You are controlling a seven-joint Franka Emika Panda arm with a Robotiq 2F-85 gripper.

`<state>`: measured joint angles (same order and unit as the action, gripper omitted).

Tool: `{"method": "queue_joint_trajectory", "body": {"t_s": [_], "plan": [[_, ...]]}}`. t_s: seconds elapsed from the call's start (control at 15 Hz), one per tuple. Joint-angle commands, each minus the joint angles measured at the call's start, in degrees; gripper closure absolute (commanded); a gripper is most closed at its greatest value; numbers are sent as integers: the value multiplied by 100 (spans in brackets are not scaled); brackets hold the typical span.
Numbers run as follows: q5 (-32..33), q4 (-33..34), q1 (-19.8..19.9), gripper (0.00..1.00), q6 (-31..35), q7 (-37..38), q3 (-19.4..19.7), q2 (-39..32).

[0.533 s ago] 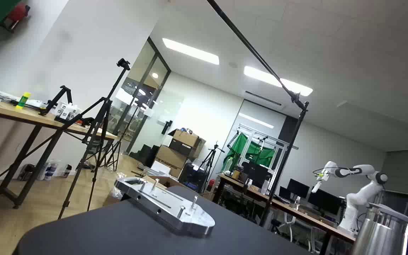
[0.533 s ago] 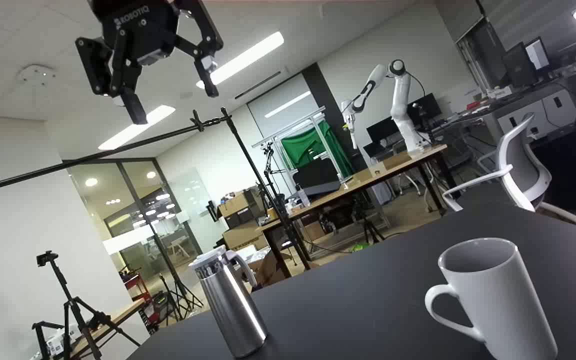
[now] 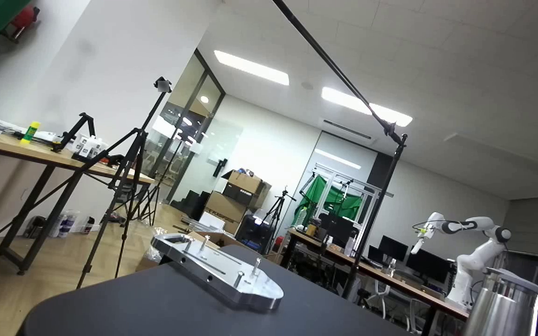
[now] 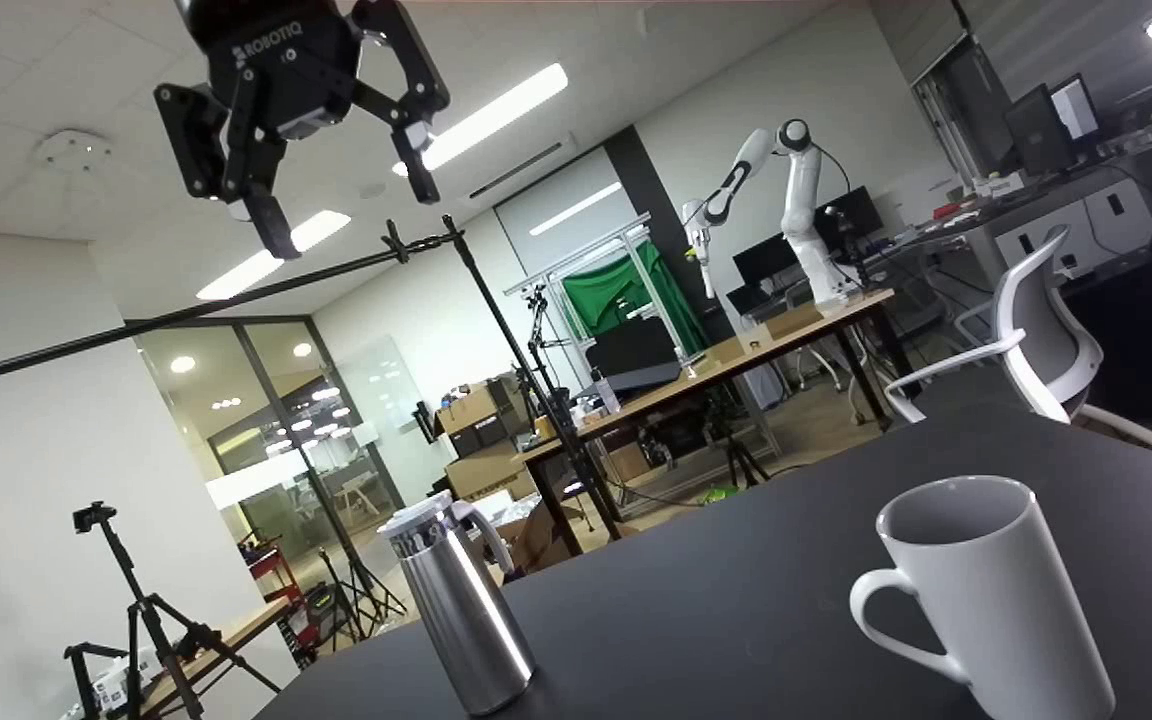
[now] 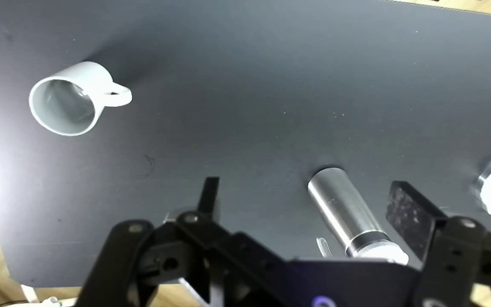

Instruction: Open and close the lid on the top of the flask

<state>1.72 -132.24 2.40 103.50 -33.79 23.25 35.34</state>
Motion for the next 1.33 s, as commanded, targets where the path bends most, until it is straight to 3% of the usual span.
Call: {"method": "queue_joint_trajectory", "body": {"t_s": [0.0,0.2,0.4,0.47,0.53,0.8,1.27], "plan": [[-75,17,152,0,-16,-84,-105,-35],[-126,59,128,0,70,-118,-101,-104],[-379,318,-43,0,115,-54,-184,-687],[-467,383,-94,25,163,-39,-257,-903],[-537,419,-124,26,303,4,-363,-1093],[-754,572,-225,55,760,122,-842,-1685],[-821,584,-425,100,1489,269,-1646,-1997]]}}
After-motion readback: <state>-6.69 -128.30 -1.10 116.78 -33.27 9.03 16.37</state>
